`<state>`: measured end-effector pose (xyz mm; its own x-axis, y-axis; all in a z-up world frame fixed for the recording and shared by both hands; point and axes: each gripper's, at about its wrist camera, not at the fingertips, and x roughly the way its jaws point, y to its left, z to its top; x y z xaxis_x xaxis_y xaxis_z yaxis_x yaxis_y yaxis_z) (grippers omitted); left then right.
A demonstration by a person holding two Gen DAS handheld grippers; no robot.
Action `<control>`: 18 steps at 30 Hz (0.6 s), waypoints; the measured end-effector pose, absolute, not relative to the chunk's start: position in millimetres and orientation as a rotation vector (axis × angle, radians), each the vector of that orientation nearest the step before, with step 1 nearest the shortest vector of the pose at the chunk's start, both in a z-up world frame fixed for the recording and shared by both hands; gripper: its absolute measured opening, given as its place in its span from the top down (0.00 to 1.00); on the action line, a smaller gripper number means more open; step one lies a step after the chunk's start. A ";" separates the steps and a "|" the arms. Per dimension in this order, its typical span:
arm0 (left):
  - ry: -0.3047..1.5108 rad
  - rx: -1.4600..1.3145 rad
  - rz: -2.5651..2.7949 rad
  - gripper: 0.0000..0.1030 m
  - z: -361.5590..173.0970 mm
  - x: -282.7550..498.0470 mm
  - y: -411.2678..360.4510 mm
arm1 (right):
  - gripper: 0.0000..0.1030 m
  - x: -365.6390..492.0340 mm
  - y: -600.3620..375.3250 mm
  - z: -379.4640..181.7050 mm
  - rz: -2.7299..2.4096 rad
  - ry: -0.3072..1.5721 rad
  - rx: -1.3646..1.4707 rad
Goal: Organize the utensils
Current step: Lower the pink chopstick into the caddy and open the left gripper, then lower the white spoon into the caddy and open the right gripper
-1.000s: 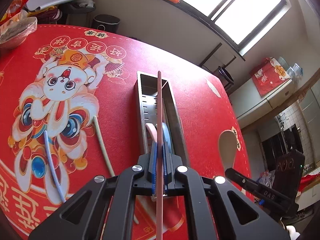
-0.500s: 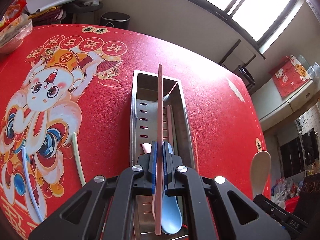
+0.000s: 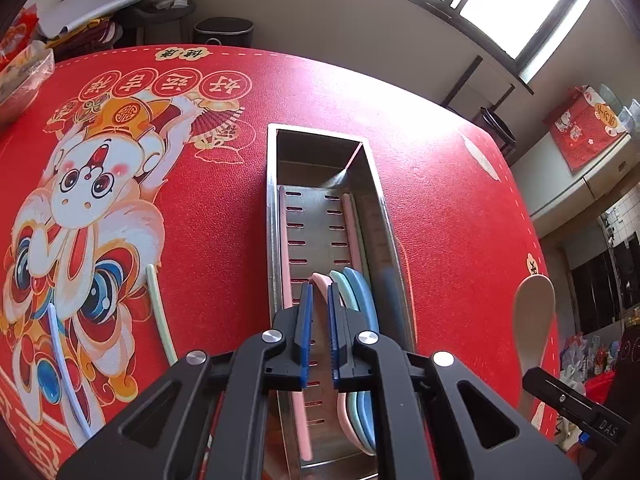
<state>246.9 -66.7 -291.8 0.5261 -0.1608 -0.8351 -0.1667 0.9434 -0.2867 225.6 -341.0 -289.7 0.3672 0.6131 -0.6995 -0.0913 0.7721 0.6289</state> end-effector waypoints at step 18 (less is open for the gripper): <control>0.949 -0.157 0.020 0.06 -249.0 185.0 -13.9 | 0.94 225.6 -271.9 -298.1 0.470 1.166 0.587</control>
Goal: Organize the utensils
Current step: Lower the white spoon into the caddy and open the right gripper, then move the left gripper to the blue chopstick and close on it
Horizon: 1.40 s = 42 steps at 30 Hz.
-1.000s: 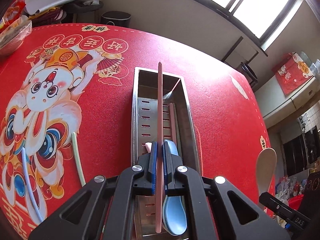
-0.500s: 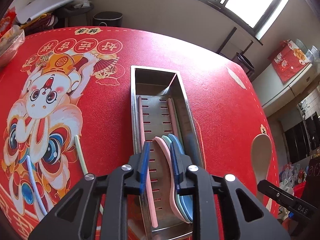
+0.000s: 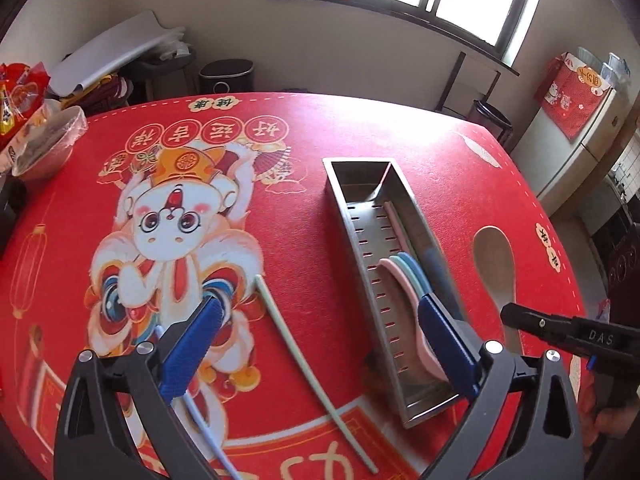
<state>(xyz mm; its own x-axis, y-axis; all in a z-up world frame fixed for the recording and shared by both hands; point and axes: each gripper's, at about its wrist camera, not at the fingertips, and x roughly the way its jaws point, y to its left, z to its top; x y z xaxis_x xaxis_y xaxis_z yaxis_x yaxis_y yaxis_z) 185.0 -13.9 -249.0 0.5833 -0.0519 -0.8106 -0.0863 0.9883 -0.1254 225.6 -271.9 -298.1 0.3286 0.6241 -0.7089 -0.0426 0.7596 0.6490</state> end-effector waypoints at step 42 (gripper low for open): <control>0.988 -0.255 0.189 0.06 -283.7 92.3 81.8 | 0.16 220.8 -189.0 -280.9 0.248 1.072 0.084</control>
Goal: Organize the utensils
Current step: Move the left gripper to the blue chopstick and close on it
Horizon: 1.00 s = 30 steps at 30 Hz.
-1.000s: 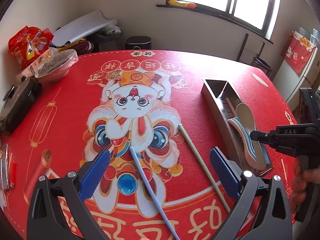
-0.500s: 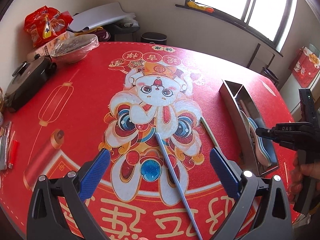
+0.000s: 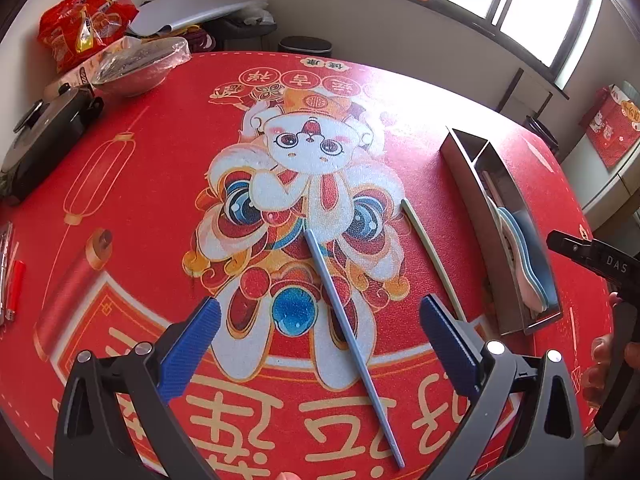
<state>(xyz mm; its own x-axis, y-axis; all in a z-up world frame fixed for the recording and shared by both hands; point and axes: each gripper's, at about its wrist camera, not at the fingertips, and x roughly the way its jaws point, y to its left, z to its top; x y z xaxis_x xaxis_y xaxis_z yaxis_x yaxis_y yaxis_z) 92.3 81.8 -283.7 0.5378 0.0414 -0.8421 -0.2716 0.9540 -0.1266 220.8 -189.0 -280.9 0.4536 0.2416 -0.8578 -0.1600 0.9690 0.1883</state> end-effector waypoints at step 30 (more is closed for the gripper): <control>1.155 -0.224 0.238 0.72 -335.4 101.0 41.9 | 0.15 195.0 -196.8 -275.0 0.326 1.042 0.018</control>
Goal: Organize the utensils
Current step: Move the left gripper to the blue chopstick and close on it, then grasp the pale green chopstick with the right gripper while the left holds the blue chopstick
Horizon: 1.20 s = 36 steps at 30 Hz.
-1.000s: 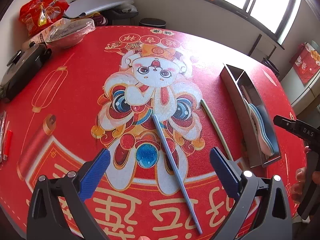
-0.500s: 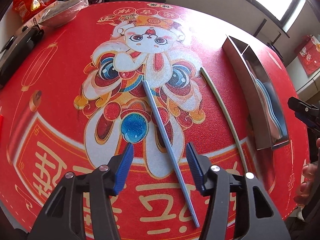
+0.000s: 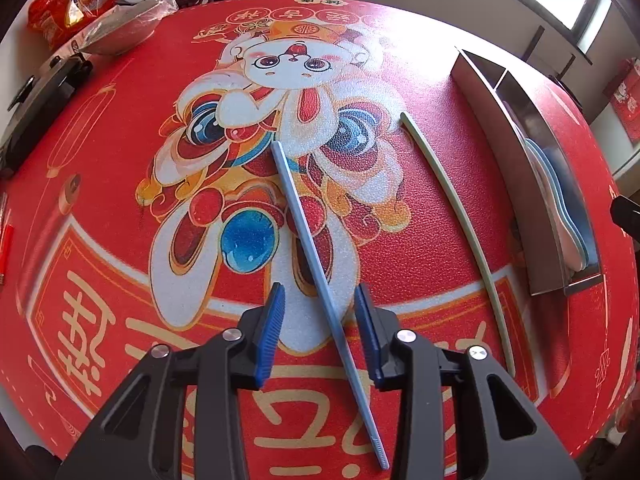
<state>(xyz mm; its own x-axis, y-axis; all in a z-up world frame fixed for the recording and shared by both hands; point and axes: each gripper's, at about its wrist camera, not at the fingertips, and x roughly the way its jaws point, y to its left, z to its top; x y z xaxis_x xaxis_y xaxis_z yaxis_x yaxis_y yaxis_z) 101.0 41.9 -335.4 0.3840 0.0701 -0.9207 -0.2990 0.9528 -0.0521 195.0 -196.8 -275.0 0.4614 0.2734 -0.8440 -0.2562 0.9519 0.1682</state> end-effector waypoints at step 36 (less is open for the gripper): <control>1.111 -0.416 0.152 0.95 -322.5 60.0 90.2 | 0.26 186.5 -117.8 -262.8 0.589 1.070 -0.071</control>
<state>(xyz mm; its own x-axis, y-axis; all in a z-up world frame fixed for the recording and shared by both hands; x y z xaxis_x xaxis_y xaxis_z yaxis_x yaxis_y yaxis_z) 60.0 90.2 -322.5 0.4430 -0.0865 -0.8924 -0.3227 0.9132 -0.2488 186.5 -117.8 -262.8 0.3429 0.4193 -0.8406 -0.4863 0.8448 0.2231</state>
